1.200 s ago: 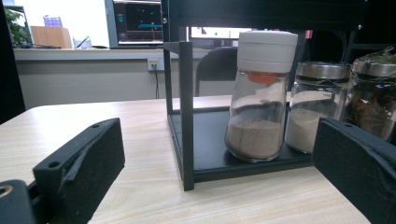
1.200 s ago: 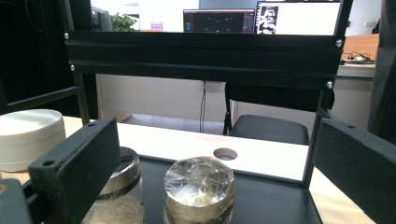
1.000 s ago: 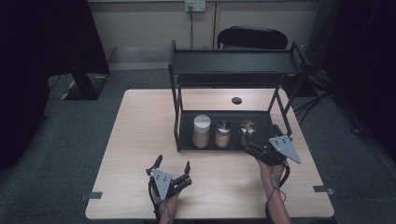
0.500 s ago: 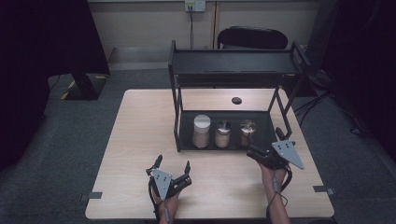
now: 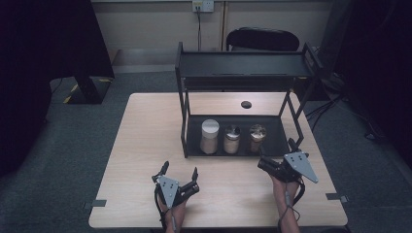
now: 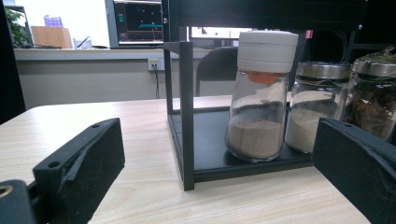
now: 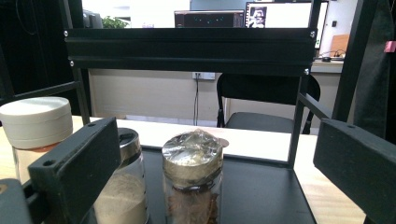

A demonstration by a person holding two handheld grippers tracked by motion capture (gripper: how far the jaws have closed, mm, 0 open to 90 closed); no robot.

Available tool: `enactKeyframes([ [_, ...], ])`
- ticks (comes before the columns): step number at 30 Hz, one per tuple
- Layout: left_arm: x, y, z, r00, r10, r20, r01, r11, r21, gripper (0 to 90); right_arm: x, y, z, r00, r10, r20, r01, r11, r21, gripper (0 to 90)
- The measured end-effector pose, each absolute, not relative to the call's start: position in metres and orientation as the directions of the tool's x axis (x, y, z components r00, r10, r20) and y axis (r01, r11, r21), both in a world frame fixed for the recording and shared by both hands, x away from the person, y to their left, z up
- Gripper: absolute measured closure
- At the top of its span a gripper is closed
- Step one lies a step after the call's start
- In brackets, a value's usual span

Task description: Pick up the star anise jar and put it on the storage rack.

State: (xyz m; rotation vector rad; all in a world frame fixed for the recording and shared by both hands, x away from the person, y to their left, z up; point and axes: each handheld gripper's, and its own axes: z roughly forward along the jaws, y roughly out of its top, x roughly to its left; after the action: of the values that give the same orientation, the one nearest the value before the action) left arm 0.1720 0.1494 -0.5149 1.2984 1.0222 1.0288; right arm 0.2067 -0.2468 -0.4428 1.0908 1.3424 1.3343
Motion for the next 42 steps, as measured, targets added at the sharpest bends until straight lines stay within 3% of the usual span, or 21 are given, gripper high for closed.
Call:
enactKeyframes([
  [42,0.172,0.149,-0.515,0.24,0.971,-0.007,-0.013,0.01,1.0,2.1,0.174,-0.255,-0.463,-0.152,0.988,-0.015,0.003,0.016,1.0,0.5],
])
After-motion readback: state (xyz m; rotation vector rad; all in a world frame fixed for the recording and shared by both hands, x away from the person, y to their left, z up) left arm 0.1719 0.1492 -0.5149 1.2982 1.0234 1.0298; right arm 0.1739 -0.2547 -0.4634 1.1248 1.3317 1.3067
